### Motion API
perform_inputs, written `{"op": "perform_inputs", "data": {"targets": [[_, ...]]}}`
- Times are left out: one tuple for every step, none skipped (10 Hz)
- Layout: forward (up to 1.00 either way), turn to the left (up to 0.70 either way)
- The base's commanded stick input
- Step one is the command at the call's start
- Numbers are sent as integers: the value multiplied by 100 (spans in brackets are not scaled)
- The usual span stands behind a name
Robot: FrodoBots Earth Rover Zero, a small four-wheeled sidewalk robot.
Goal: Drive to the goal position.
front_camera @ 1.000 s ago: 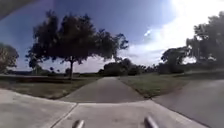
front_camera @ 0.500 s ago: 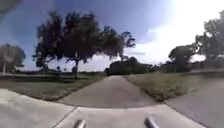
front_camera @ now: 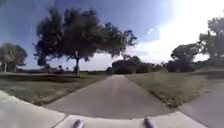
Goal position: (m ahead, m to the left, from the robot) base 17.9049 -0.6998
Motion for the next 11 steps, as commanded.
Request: {"op": "perform_inputs", "data": {"targets": [[70,0],[70,0],[70,0],[70,0],[70,0],[70,0],[70,0],[70,0],[70,0],[70,0],[70,0]]}}
